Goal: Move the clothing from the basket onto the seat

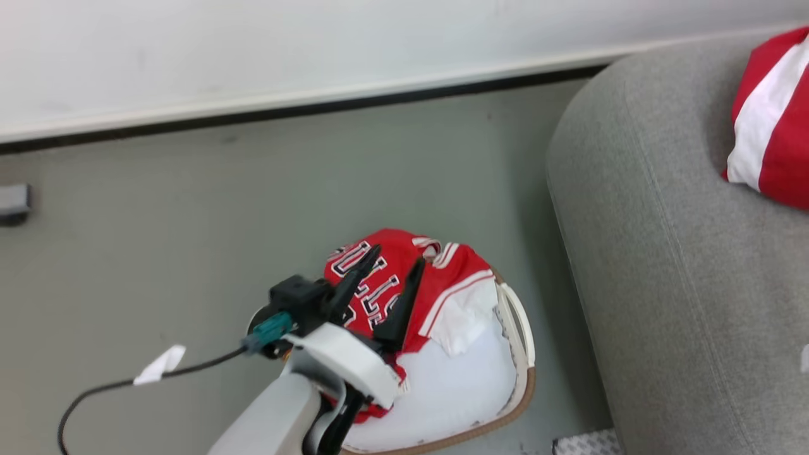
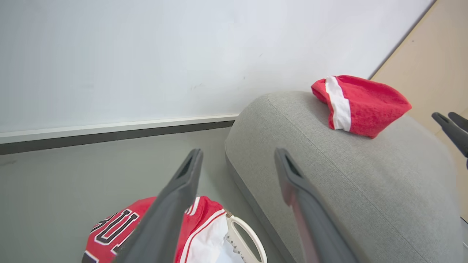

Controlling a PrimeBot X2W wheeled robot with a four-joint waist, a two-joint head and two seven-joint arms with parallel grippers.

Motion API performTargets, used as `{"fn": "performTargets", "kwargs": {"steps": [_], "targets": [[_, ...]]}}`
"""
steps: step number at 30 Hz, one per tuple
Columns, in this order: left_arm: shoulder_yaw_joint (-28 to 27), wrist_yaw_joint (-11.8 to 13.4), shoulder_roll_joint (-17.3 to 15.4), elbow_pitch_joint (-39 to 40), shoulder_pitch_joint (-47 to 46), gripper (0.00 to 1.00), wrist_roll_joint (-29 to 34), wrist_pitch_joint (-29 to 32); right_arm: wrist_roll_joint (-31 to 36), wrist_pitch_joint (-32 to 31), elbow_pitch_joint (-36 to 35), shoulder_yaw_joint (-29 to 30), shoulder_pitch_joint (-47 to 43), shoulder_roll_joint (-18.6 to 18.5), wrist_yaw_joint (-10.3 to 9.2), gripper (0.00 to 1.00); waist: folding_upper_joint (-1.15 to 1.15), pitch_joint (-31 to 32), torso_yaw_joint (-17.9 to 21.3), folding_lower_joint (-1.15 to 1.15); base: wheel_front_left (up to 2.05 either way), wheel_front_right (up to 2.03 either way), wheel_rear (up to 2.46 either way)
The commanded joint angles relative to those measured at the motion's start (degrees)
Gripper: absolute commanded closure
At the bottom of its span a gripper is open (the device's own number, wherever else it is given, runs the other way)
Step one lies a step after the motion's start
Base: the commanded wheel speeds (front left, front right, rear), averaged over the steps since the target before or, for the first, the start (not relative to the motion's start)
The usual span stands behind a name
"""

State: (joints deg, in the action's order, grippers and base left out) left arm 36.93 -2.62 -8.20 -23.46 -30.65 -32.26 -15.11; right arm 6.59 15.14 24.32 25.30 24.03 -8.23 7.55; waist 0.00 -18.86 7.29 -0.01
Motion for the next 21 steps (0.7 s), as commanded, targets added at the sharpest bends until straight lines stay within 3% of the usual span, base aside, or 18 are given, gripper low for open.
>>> {"fn": "performTargets", "kwargs": {"steps": [1,10,21], "targets": [[-1.6,0.1,-0.2,1.0,2.3,0.00,0.8,0.0,-1.5,0.0,-2.6,-1.3,-2.4,0.7,-0.12,0.00,0.00,3.2,-1.4,0.01,0.00,0.00,0.00],[-11.8,1.5,0.1,5.0,13.5,0.00,6.0,-0.1,-3.9,0.0,-12.2,-11.6,-12.9,4.3,-0.12,0.00,0.00,10.8,-4.7,0.01,0.00,0.00,0.00],[-22.7,0.6,2.0,8.1,25.5,0.00,13.8,0.0,-6.2,0.0,-12.7,-16.7,-21.5,5.3,-0.12,0.00,0.00,18.1,-7.8,0.01,0.00,0.00,0.00]]}}
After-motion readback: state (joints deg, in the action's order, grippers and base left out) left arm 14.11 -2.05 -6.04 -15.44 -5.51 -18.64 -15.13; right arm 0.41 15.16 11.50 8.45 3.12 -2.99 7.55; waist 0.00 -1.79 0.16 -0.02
